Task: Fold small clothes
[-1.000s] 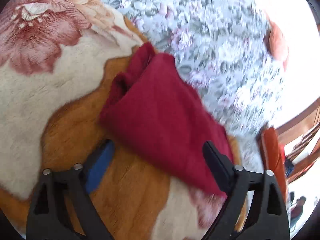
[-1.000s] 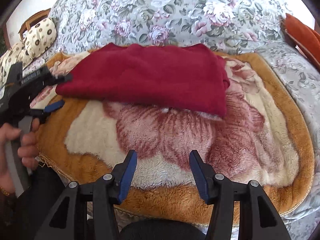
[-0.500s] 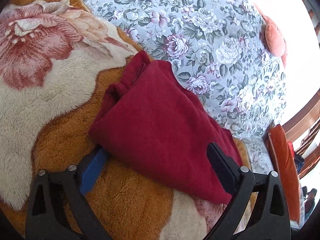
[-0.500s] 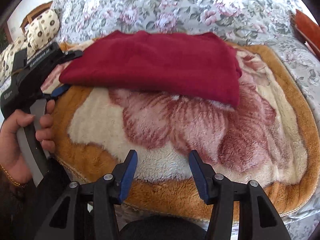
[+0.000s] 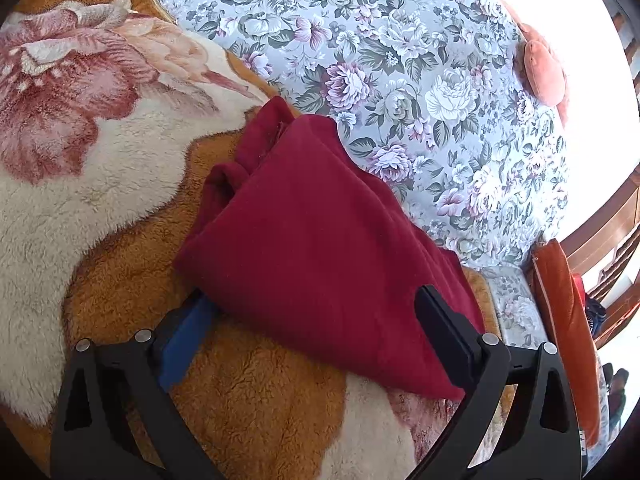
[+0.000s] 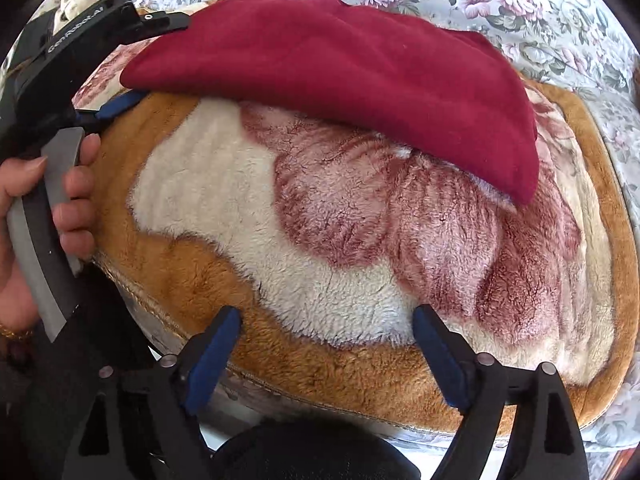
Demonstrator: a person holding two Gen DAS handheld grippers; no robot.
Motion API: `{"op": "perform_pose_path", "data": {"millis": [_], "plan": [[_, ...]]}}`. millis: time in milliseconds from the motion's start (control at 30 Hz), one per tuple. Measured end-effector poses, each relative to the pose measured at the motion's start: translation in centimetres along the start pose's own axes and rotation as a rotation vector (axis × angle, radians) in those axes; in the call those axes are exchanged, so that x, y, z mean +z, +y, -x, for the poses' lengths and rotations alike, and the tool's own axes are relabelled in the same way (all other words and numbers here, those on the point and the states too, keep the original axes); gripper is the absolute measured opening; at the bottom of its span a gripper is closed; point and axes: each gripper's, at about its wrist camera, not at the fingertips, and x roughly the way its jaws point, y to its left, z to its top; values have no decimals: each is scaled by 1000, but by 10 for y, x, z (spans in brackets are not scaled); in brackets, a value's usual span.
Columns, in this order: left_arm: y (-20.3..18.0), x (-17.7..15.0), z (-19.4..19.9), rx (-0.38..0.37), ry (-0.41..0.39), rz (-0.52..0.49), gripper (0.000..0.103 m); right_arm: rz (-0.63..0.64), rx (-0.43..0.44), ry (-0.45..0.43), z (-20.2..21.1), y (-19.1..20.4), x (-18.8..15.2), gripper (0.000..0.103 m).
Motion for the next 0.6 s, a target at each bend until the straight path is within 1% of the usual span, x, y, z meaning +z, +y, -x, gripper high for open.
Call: {"op": "perform_pose_path", "data": {"millis": [67, 200, 267, 333, 367, 433, 500, 533, 600], "plan": [[0, 0, 1, -6, -1, 4, 98, 5, 1, 13, -2, 1, 2, 92], [2, 1, 2, -22, 7, 15, 98, 72, -17, 64, -9, 13, 6, 101], [5, 3, 3, -40, 15, 33, 98, 75, -14, 63, -10, 13, 8, 102], [6, 5, 3, -50, 23, 45, 98, 68, 5, 37, -7, 12, 7, 101], [6, 5, 4, -55, 23, 51, 98, 58, 15, 15, -3, 9, 4, 99], [7, 5, 5, -65, 15, 61, 98, 0, 31, -82, 10, -4, -7, 79], [8, 5, 6, -70, 8, 67, 98, -113, 58, -195, 26, -22, -19, 71], [7, 4, 6, -70, 5, 69, 98, -163, 55, -233, 32, -30, -24, 71], [8, 5, 7, -74, 0, 75, 97, -228, 46, -274, 38, -42, -30, 71]]}}
